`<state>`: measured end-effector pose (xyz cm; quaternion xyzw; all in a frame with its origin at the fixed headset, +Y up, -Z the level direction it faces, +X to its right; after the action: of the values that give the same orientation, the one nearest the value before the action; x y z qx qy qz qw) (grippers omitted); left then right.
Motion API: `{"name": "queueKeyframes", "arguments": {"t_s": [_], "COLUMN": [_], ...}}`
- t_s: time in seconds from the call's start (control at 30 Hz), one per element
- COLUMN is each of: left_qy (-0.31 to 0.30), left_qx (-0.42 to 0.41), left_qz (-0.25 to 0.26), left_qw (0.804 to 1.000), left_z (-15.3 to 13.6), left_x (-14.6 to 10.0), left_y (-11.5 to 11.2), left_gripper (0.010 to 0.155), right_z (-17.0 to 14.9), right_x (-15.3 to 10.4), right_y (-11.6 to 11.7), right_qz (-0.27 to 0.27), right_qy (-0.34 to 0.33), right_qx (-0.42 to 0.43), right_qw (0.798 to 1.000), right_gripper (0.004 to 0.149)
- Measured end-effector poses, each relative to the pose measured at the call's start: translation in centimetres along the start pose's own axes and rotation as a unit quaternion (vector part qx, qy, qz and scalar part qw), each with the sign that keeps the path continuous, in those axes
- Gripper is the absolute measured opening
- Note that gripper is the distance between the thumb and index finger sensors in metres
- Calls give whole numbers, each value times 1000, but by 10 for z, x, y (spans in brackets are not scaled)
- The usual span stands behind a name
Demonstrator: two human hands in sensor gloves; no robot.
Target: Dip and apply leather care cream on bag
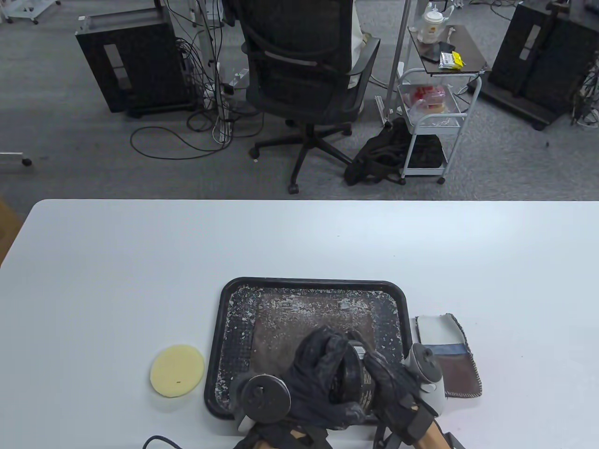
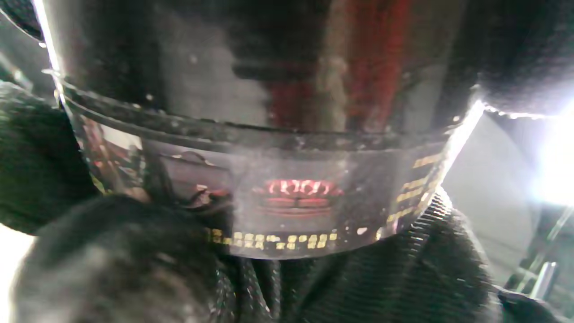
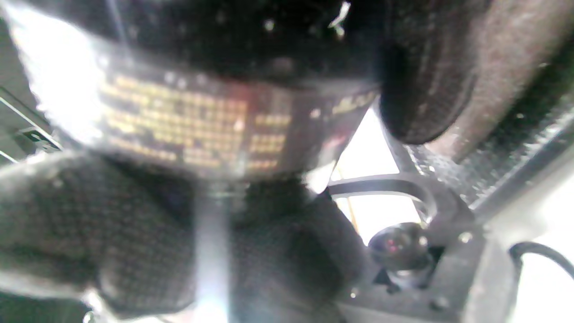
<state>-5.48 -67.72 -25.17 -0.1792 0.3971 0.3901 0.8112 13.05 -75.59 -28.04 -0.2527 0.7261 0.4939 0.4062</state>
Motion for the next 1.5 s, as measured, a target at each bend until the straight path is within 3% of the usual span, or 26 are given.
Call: {"name": "queueKeyframes", "arguments": {"t_s": [0.13, 0.23, 0.3, 0.47, 0.57, 0.7, 0.83, 0.93, 1.17, 1.4, 1.5], "left_qy": [9, 45, 75, 192, 281, 398, 507, 544, 565, 574, 583], "left_qx": [66, 149, 217, 403, 411, 377, 340, 332, 327, 291, 290], "left_qz": [31, 72, 99, 125, 148, 152, 117, 92, 40, 38, 26], "left_qw": [997, 985, 968, 886, 854, 823, 783, 765, 756, 765, 758], "left_z": [2, -11, -24, -70, -101, -143, -181, -195, -214, -226, -231], "left_x": [2, -2, -9, -43, -72, -109, -141, -151, -150, -153, -154], "left_y": [18, 51, 77, 147, 181, 209, 221, 222, 216, 215, 214], "left_gripper": [107, 107, 106, 102, 101, 100, 100, 99, 97, 96, 96], "right_z": [9, 22, 29, 35, 34, 30, 28, 27, 26, 25, 24], "right_x": [0, -9, -14, -17, -16, -13, -14, -14, -14, -12, -11], "right_y": [1, -12, -20, -32, -31, -25, -22, -22, -21, -17, -16], "right_qz": [1, -63, -92, -102, -105, -94, -91, -91, -86, -71, -67], "right_qy": [-35, -71, -77, -83, -81, -75, -73, -71, -69, -64, -64], "right_qx": [-18, -86, -111, -106, -116, -113, -119, -117, -119, -124, -124], "right_qw": [999, 992, 986, 986, 984, 986, 986, 986, 987, 988, 988], "right_gripper": [95, 93, 91, 88, 87, 85, 85, 84, 84, 83, 83]}}
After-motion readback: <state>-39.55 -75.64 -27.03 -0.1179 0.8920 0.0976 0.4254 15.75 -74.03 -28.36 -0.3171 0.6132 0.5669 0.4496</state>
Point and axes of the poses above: the tracker on the back of each hand, its own z axis roughly to the thumb side, its own x axis roughly from the wrist to the fingertips, y = z × x, the point moved 2 cm from there along x, roughly from the wrist to the fingertips, and after that the axes turned 6 degrees about x, right-handed, at the moved point
